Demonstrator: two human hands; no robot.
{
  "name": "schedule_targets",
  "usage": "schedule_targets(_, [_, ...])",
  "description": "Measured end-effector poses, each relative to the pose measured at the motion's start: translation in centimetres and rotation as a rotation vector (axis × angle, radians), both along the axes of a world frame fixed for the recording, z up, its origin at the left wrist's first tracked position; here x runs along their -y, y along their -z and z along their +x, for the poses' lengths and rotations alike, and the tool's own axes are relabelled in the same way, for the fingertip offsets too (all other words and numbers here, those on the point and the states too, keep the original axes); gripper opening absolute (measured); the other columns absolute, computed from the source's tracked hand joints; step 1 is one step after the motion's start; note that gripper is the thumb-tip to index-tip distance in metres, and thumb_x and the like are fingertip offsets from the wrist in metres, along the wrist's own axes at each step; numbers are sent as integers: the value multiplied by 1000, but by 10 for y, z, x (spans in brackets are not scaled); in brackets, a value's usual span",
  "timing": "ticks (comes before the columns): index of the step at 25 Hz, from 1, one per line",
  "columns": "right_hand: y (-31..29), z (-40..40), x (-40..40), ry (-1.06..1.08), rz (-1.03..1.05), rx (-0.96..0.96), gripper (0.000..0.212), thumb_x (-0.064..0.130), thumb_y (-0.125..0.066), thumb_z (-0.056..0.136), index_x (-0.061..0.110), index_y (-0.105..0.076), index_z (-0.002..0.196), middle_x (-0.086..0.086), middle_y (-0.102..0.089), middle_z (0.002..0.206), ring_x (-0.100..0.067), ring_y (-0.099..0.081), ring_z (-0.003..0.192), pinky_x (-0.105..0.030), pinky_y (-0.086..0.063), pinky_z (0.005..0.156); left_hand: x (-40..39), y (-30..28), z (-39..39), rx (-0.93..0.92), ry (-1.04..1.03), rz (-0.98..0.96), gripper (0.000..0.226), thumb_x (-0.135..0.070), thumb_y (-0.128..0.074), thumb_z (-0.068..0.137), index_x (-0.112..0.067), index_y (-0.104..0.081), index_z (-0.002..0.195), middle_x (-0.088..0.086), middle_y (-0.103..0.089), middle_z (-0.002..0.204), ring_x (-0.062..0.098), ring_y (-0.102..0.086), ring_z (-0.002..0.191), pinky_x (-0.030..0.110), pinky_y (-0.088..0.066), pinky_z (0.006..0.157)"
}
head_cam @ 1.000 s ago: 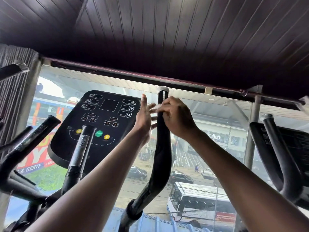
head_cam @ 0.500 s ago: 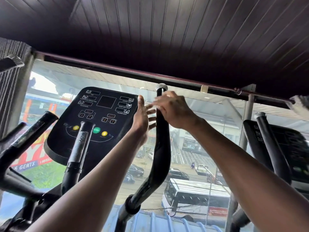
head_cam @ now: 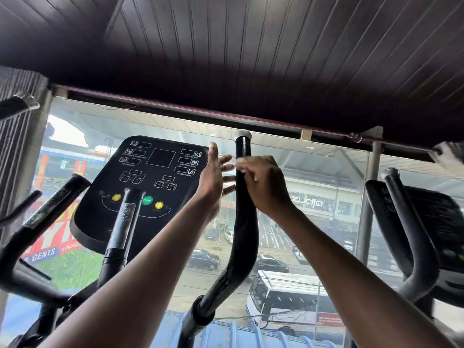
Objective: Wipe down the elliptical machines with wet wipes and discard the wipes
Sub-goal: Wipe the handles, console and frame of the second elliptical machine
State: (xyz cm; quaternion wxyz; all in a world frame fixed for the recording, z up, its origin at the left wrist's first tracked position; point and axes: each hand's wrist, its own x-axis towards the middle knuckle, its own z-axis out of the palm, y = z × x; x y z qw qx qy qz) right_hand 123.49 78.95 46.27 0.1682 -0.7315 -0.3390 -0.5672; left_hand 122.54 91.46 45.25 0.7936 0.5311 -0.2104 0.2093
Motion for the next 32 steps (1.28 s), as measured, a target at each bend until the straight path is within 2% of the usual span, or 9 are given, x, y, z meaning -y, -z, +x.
schedule_targets(2, [3, -4, 3, -53, -8, 24, 25, -1, -53, 85, 4, -74, 98, -9, -73, 106, -13, -57, 104, -19, -37, 91, -4, -1, -2, 2, -18, 17, 77, -69, -19, 94, -14, -55, 133, 11, -57, 129, 20, -60, 102, 32, -49, 76])
schedule_targets(7, [-8, -3, -4, -5, -6, -194, 39, 5, -40, 99, 3, -51, 136, -12, -40, 150, -21, -36, 140, -23, -26, 115, 3, -3, -10, -10, -70, 37, 76, -67, -19, 95, -13, -56, 133, 6, -57, 118, 14, -60, 93, 28, -47, 70])
schedule_targets(10, [26, -13, 21, -158, -135, 21, 35, -4, -47, 89, 3, -67, 118, -12, -62, 129, -16, -51, 126, -27, -38, 109, 4, 1, -10, -12, -108, 47, 76, -67, -17, 95, -14, -56, 133, 5, -58, 122, 13, -60, 94, 28, -45, 69])
schedule_targets(15, [7, -10, 19, -171, -72, -111, 42, 1, -43, 88, 5, -64, 124, -13, -65, 122, -28, -56, 115, -39, -49, 98, 22, 5, -15, -29, -175, 40, 74, -63, -15, 98, -12, -58, 130, 4, -62, 112, 8, -59, 86, 27, -43, 67])
schedule_targets(18, [37, -17, 26, -230, -215, 72, 37, -7, -48, 84, 6, -72, 110, -9, -70, 105, -27, -54, 97, -33, -49, 86, 22, 9, -17, -47, -223, 18, 74, -62, -14, 98, -13, -60, 127, -4, -60, 98, 7, -57, 84, 27, -41, 66])
schedule_targets(23, [11, -9, 13, -243, -3, -53, 42, 7, -45, 88, 7, -63, 126, -12, -63, 89, -13, -44, 89, -26, -41, 71, 26, 18, -25, -69, -237, -9, 71, -67, -16, 95, -19, -66, 108, -3, -65, 95, 9, -61, 85, 30, -45, 70])
schedule_targets(27, [48, -22, 19, -348, -167, 103, 34, 7, -44, 87, 4, -73, 104, -9, -66, 85, -24, -55, 84, -31, -49, 73, 18, 23, -31, -52, -266, 23, 81, -69, -13, 94, -14, -64, 125, -2, -65, 100, 12, -60, 87, 29, -44, 74])
schedule_targets(30, [16, -16, 14, -216, -70, -32, 26, 8, -51, 92, 4, -72, 107, -15, -65, 110, -29, -55, 102, -36, -50, 87, 20, 24, -41, -62, -236, 5, 78, -65, -11, 96, -13, -61, 127, -2, -64, 96, 10, -60, 86, 26, -44, 66])
schedule_targets(32, [23, -22, 14, -174, -116, -36, 25, 13, -50, 91, 6, -74, 98, -11, -61, 101, -24, -54, 99, -33, -48, 84, 17, 28, -42, -61, -195, -2, 79, -66, -13, 96, -13, -62, 126, 4, -66, 107, 12, -62, 89, 27, -45, 67])
